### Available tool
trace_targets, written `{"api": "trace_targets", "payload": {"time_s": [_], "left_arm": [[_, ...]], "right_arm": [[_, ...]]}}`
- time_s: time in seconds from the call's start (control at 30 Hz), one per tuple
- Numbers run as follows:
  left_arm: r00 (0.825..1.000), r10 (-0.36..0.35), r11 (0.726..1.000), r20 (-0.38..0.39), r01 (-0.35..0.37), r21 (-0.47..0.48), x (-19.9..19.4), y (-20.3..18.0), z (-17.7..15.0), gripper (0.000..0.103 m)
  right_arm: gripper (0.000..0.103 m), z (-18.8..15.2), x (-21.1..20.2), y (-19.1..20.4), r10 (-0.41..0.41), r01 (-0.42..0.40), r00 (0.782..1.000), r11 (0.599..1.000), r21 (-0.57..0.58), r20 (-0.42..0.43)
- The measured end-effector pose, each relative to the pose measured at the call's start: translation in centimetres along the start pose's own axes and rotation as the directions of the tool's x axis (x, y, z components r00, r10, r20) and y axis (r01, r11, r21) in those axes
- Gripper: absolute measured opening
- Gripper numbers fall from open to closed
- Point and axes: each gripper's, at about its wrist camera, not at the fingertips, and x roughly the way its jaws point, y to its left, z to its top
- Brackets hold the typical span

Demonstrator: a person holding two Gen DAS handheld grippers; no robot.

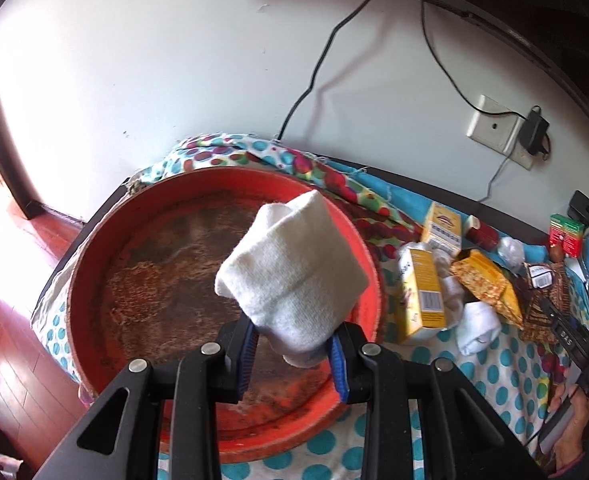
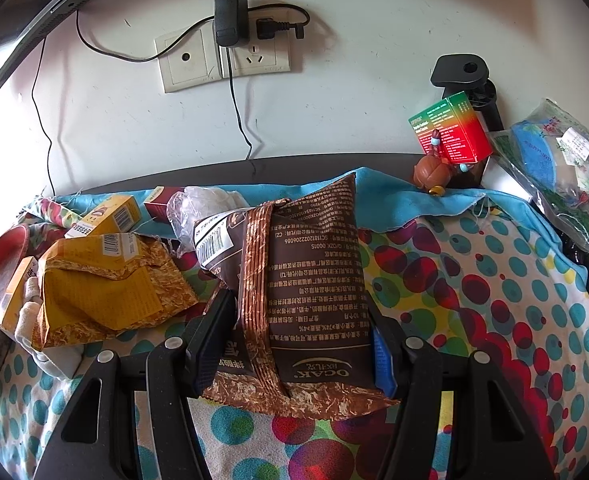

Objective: Organize objects
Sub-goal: 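Carry the white sock over the red tray and open the left gripper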

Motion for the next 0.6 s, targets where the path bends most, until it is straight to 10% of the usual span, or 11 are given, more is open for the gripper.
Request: {"api": "trace_targets", "payload": {"time_s": [0.6], "left_arm": [[0.981,0.149,0.984,-0.122,-0.16,-0.083,4.8,7.4,-1.8,0.031]], "right_arm": [[0.058,-0.1,0.3,-0.1,-0.02,0.02,1.0,1.0,-0.003,-0.014]]}}
